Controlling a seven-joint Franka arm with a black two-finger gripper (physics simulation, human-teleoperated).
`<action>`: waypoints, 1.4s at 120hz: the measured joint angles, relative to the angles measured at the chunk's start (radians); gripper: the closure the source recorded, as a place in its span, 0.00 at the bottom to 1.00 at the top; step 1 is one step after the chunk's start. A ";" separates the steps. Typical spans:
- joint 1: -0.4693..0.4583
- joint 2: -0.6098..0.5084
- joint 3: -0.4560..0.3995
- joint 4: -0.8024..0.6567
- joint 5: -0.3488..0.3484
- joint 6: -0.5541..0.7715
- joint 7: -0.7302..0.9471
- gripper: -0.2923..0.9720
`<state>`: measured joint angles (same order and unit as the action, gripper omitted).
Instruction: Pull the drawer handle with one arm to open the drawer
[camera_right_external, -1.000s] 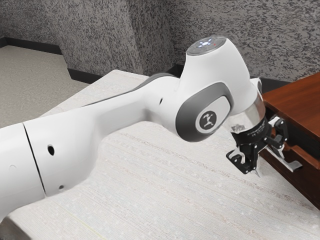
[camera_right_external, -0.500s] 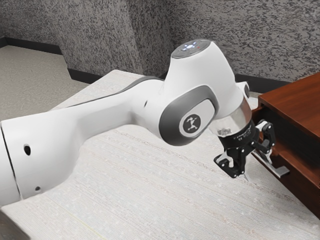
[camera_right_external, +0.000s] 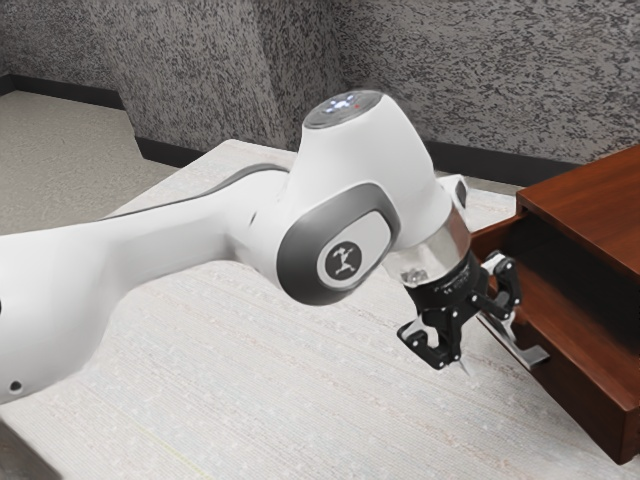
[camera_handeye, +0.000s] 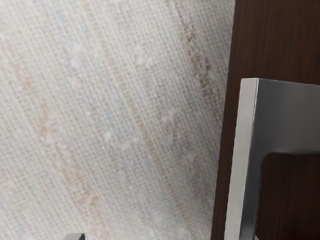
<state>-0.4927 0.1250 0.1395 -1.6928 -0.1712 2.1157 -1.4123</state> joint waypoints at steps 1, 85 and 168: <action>0.000 -0.002 0.000 -0.002 0.000 0.000 0.000 0.49; 0.007 -0.136 0.004 -0.161 0.007 0.016 -0.002 0.49; 0.019 -0.235 0.006 -0.281 0.013 0.044 -0.002 0.50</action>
<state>-0.4740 -0.1100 0.1456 -1.9742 -0.1580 2.1592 -1.4145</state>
